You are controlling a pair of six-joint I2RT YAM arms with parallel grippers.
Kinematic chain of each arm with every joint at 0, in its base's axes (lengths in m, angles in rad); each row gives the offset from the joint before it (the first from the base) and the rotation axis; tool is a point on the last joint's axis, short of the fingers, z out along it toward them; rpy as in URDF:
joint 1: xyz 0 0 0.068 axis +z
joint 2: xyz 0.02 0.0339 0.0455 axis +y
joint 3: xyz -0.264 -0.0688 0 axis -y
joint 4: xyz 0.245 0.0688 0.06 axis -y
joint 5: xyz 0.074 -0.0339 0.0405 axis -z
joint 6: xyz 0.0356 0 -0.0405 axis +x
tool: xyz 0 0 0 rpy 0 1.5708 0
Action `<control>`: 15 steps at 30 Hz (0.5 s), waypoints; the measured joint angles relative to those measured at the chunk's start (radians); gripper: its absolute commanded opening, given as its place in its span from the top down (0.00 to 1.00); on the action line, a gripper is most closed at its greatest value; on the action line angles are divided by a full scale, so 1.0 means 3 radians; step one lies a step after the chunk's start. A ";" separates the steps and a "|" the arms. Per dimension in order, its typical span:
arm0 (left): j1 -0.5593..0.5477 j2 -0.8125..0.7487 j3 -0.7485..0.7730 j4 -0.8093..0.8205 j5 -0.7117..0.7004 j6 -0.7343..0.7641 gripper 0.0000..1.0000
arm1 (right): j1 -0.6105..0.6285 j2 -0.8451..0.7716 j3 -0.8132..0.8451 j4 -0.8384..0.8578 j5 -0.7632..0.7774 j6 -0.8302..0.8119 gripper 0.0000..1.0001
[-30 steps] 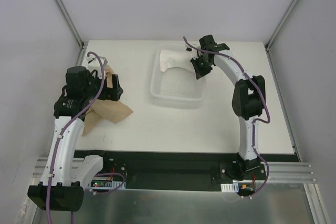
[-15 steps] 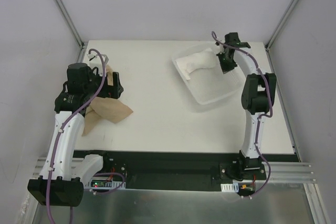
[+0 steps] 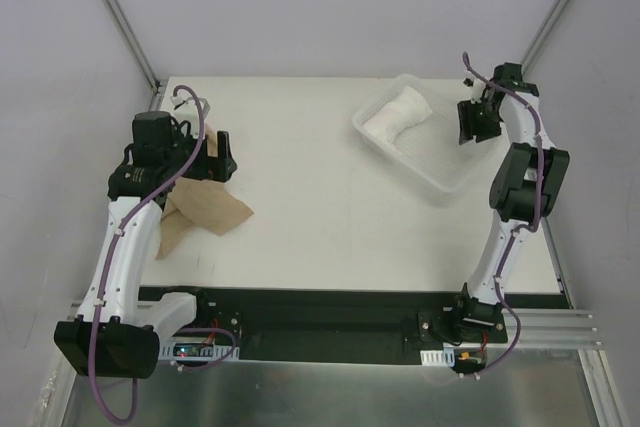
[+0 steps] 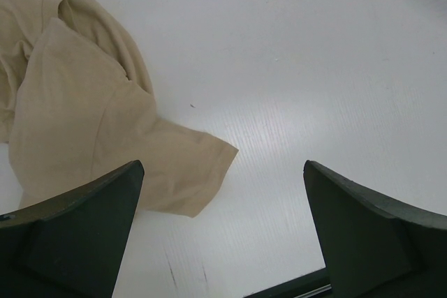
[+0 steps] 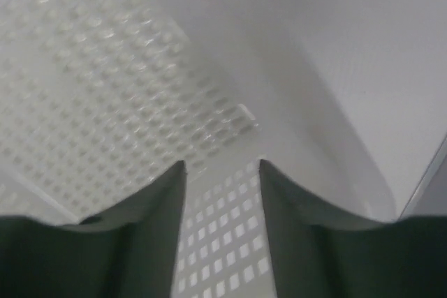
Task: Roll the t-shirts
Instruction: Move the bin to the corner of the board.
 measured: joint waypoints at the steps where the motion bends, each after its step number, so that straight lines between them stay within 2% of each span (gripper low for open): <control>1: 0.0000 0.0005 0.0008 0.0000 0.0003 0.0001 0.01 | 0.0011 -0.0083 -0.0027 -0.0060 -0.0195 -0.0051 0.37; 7: 0.0000 0.0005 0.0023 0.0001 0.0065 0.0014 0.01 | 0.0312 -0.0970 -0.0384 -0.0342 -0.1039 -0.0432 0.17; 11: 0.0000 0.0004 0.0023 0.0003 0.0092 0.0014 0.01 | 0.0655 -0.1410 -0.0689 -0.0511 -0.1240 -0.0692 0.16; 15: 0.0000 -0.0010 0.0023 0.0003 0.0125 0.0013 0.01 | 0.0879 -0.1314 -0.0914 -0.0579 -0.1216 -0.0799 0.15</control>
